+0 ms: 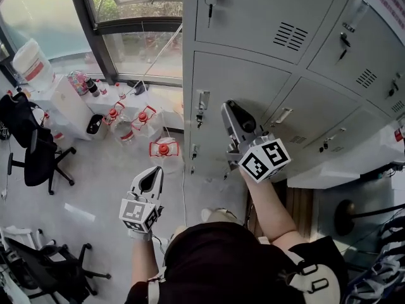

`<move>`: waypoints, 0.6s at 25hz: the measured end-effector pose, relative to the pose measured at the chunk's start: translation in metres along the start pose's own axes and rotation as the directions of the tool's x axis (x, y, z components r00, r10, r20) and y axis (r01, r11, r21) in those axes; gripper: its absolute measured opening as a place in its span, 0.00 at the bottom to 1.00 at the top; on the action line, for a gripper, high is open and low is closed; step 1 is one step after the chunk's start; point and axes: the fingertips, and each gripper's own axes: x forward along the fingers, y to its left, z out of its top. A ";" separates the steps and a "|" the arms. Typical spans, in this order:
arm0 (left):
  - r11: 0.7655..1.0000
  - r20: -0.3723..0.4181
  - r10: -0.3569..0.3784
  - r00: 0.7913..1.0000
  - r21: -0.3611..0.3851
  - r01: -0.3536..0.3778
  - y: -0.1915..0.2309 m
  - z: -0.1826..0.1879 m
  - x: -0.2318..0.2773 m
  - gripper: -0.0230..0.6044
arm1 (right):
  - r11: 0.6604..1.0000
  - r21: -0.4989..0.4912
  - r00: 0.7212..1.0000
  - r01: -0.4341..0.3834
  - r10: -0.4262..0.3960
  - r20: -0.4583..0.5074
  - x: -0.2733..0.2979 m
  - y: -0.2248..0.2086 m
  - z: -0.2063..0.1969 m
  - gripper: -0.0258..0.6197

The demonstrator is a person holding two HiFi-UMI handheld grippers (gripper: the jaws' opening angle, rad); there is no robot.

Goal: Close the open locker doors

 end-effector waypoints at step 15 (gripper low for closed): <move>0.973 -0.094 -0.226 0.970 0.027 0.229 -0.056 -0.027 0.040 0.05 | 0.988 -0.106 0.969 0.116 -0.136 -0.208 -0.105 0.005 -0.092 0.12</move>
